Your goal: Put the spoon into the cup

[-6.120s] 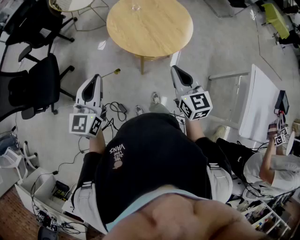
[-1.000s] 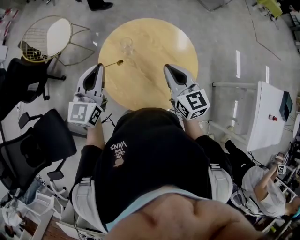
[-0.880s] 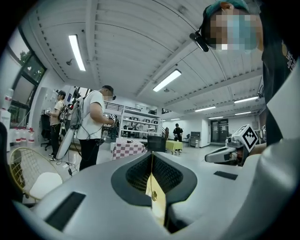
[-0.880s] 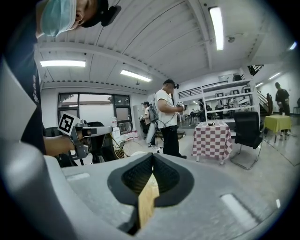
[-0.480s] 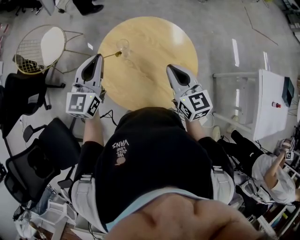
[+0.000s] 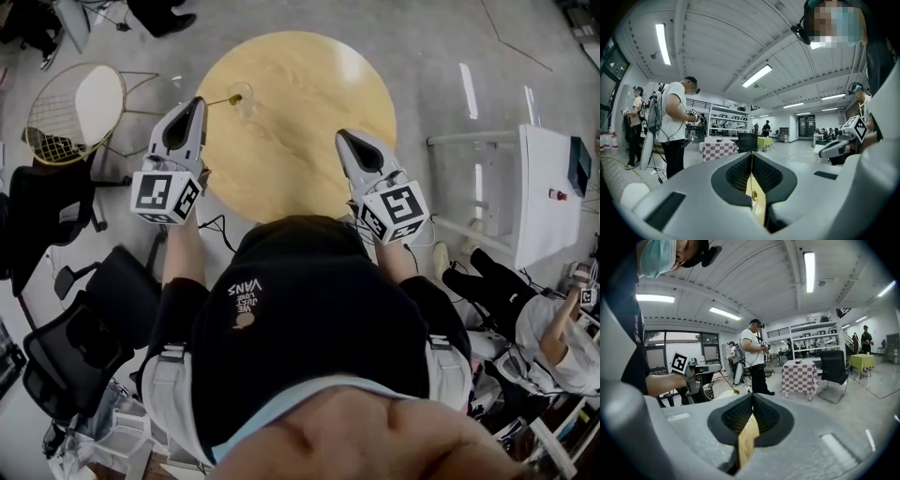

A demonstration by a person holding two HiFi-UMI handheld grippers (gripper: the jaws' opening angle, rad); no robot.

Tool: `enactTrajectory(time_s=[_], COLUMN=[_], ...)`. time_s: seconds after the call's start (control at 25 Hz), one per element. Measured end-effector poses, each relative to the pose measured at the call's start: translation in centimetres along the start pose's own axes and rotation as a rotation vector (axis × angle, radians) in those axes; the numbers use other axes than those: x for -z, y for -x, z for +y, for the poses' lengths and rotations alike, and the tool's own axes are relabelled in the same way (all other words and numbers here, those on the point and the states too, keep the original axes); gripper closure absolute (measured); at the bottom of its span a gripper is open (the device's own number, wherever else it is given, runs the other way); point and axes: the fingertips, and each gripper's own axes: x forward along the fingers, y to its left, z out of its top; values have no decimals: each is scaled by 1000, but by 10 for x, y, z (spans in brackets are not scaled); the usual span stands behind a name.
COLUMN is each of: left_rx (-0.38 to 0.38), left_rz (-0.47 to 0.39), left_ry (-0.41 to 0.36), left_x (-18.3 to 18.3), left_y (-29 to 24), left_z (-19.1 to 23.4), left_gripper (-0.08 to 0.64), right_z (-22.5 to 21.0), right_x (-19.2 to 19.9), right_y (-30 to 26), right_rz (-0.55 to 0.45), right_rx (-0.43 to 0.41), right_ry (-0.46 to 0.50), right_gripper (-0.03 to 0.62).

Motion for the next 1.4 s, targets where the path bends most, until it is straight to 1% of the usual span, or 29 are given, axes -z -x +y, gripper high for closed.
enactTrajectory(time_s=[0.2, 0.56, 0.92, 1.4], left_rx=[22, 34, 32, 30], left_rz=[14, 46, 67, 118], left_ry=[2, 12, 0, 13], left_x=[7, 19, 28, 49], left_y=[-11, -30, -46, -56], left_z=[3, 5, 2, 4], left_gripper=[551, 551, 551, 551], right_z=[-2, -17, -28, -31], right_x=[5, 2, 8, 13], right_y=[-2, -1, 0, 4], right_rz=[12, 13, 9, 16], right_rx=[12, 37, 47, 52], right_ry=[-9, -17, -34, -44], right_gripper=[594, 594, 594, 594])
